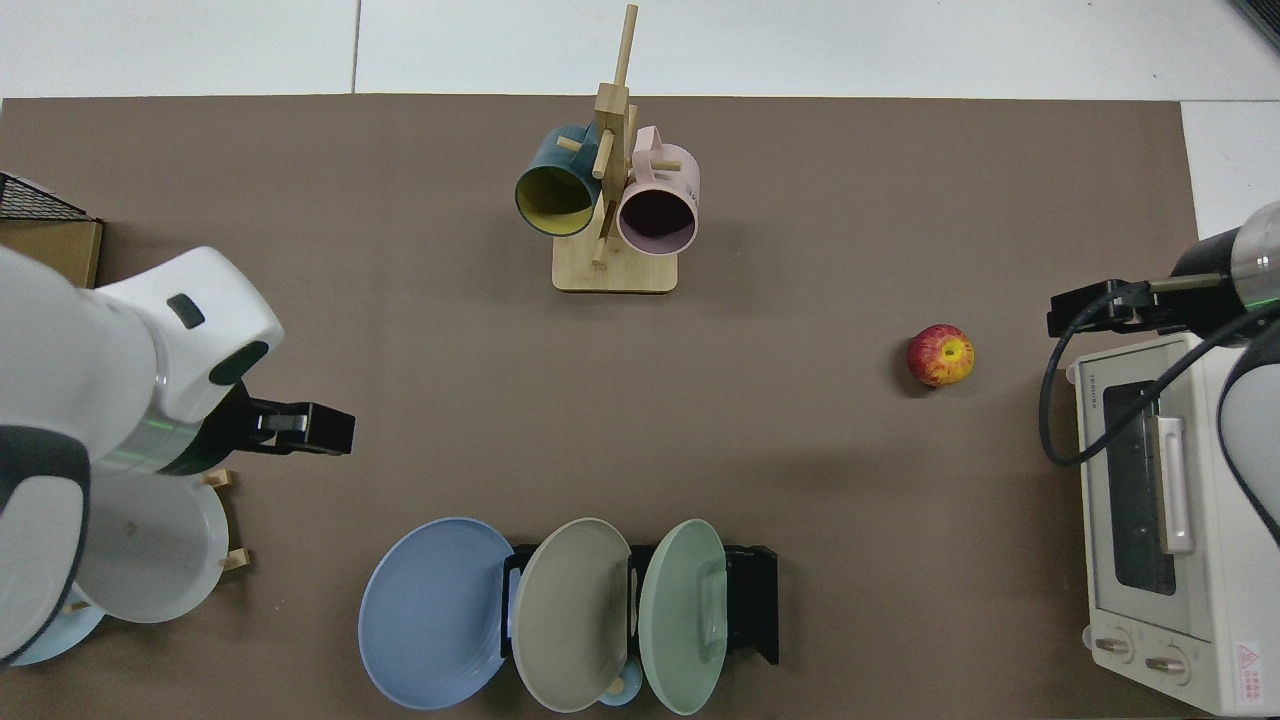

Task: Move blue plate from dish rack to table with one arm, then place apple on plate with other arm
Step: 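Lower the left gripper to the blue plate while the right gripper reaches the apple, then grasp the blue plate rim with the left gripper and lift it out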

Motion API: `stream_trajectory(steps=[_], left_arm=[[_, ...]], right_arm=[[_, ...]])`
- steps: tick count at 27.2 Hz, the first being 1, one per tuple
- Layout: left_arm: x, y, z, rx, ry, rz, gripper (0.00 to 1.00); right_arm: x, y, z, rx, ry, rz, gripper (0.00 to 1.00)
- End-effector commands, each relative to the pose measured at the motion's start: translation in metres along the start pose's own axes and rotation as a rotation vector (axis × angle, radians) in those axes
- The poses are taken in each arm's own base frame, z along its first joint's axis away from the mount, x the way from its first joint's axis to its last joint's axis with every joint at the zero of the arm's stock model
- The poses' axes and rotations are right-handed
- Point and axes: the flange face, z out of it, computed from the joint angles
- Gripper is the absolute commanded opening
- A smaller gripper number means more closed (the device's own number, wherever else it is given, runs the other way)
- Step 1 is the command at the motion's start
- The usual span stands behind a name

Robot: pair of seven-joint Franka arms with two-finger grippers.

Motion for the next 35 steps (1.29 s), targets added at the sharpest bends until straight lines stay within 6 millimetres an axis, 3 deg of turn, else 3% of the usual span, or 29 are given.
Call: stream_trajectory(steps=[1, 5, 9, 12, 17, 23, 26, 28, 30, 32, 35], left_arm=[[-0.043, -0.009, 0.038, -0.015, -0.009, 0.034, 0.99], [-0.051, -0.001, 0.088, -0.002, -0.058, 0.05, 0.99], [-0.064, 0.0, 0.119, -0.041, -0.055, 0.034, 0.99], [-0.078, 0.005, 0.157, -0.045, -0.13, 0.038, 0.99], [-0.092, 0.008, 0.171, -0.084, -0.152, 0.056, 0.99], [-0.102, 0.012, 0.201, -0.116, -0.202, 0.063, 0.98], [-0.102, 0.013, 0.203, -0.117, -0.201, 0.07, 0.94], [-0.103, 0.016, 0.203, -0.124, -0.201, 0.071, 0.89], [-0.103, 0.018, 0.204, -0.123, -0.202, 0.072, 0.78], [-0.103, 0.019, 0.204, -0.122, -0.202, 0.075, 0.54], [-0.103, 0.03, 0.205, -0.109, -0.193, 0.101, 0.3]], right_arm=[[0.008, -0.004, 0.016, 0.015, 0.017, 0.028, 1.0], [0.023, -0.007, 0.041, 0.011, 0.021, 0.031, 1.0], [0.034, -0.009, 0.069, 0.007, 0.012, 0.029, 1.0], [0.037, -0.011, 0.091, 0.006, 0.02, 0.028, 1.0], [0.032, -0.012, 0.139, 0.007, 0.035, 0.027, 1.0], [0.025, -0.012, 0.185, 0.005, 0.02, 0.031, 1.0], [0.027, -0.013, 0.203, 0.002, 0.02, 0.025, 1.0], [0.025, -0.012, 0.22, -0.001, 0.007, 0.024, 1.0], [0.025, -0.012, 0.233, -0.003, -0.001, 0.02, 1.0], [0.024, -0.012, 0.245, -0.005, -0.007, 0.017, 1.0], [0.02, -0.012, 0.263, -0.007, -0.015, 0.014, 1.0]])
